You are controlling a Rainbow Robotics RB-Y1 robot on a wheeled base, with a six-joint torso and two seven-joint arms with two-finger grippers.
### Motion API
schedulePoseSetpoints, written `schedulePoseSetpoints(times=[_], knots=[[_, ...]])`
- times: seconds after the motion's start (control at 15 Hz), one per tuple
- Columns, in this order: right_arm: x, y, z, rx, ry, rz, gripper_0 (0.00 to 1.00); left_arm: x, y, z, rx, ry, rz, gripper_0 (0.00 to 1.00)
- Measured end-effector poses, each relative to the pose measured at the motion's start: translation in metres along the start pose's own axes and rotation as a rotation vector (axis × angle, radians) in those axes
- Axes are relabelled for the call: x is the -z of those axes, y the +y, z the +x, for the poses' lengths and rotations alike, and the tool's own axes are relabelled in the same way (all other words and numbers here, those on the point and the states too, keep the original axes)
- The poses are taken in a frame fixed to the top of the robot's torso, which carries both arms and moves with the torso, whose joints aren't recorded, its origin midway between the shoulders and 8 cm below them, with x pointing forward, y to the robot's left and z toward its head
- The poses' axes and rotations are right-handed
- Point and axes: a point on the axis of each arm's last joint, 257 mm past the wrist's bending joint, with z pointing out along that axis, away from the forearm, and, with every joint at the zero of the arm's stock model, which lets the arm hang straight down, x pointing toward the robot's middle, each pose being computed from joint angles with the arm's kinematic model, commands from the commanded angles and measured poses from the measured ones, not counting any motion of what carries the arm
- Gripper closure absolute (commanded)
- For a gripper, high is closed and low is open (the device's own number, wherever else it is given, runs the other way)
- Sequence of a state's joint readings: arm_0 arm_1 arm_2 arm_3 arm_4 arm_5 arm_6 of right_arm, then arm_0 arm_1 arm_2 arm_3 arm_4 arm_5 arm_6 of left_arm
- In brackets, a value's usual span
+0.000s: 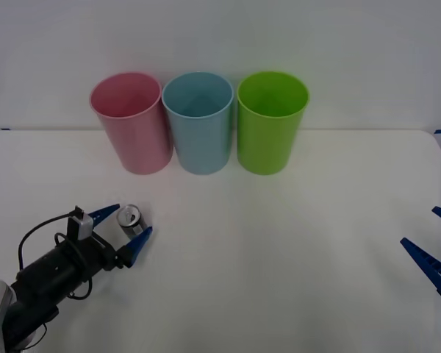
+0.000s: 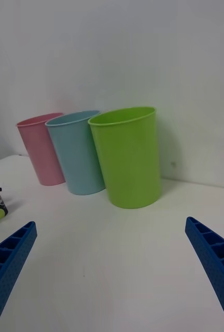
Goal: Grasp the object on the table and drop it into the matching bin: aluminum can to the light blue bin, PET bottle to the pink bin.
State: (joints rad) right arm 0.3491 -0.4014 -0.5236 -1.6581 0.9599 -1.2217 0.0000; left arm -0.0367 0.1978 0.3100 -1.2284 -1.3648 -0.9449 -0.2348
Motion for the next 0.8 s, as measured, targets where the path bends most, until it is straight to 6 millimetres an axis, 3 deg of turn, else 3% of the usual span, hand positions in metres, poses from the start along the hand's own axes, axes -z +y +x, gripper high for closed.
schedulePoseSetpoints(times=[0.67, 0.73, 0.8], knots=[[0.000, 0.000, 0.000, 0.000, 0.000, 0.000, 0.00, -0.016, -0.003, 0.005, -0.016, 0.019, 0.012, 0.00], [0.000, 0.000, 0.000, 0.000, 0.000, 0.000, 0.00, -0.016, -0.003, 0.005, -0.019, 0.019, 0.012, 0.30], [0.000, 0.000, 0.000, 0.000, 0.000, 0.000, 0.00, -0.016, -0.003, 0.005, -0.020, 0.018, 0.012, 0.85]])
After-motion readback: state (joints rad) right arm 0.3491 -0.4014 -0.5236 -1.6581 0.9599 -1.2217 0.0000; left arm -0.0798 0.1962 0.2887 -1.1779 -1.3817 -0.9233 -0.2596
